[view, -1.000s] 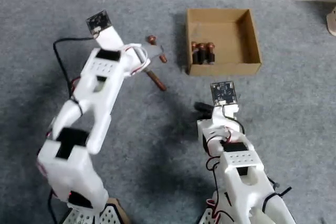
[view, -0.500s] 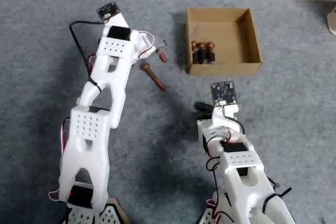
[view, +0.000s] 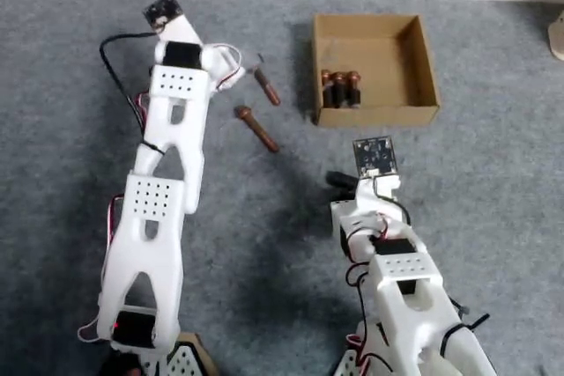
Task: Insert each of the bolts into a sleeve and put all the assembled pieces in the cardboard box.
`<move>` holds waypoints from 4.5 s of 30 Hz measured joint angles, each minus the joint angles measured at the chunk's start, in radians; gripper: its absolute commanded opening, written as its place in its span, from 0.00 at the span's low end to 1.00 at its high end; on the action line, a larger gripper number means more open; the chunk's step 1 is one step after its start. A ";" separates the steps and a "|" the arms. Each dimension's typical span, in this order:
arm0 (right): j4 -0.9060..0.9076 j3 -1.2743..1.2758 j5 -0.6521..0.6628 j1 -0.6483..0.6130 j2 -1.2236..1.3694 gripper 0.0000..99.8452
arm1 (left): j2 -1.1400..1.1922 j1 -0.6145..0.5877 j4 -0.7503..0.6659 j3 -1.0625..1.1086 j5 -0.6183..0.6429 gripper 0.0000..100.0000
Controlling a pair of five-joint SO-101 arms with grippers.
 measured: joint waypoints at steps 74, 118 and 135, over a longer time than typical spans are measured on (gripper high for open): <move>0.000 0.000 0.091 -0.023 0.000 0.01 | 0.063 0.035 -0.245 0.152 -0.336 0.37; 0.000 0.000 0.091 -0.023 0.000 0.01 | 0.103 0.051 -0.212 0.160 -0.434 0.25; 0.000 0.000 0.091 -0.023 0.000 0.01 | 0.132 0.037 -0.296 0.055 -0.367 0.29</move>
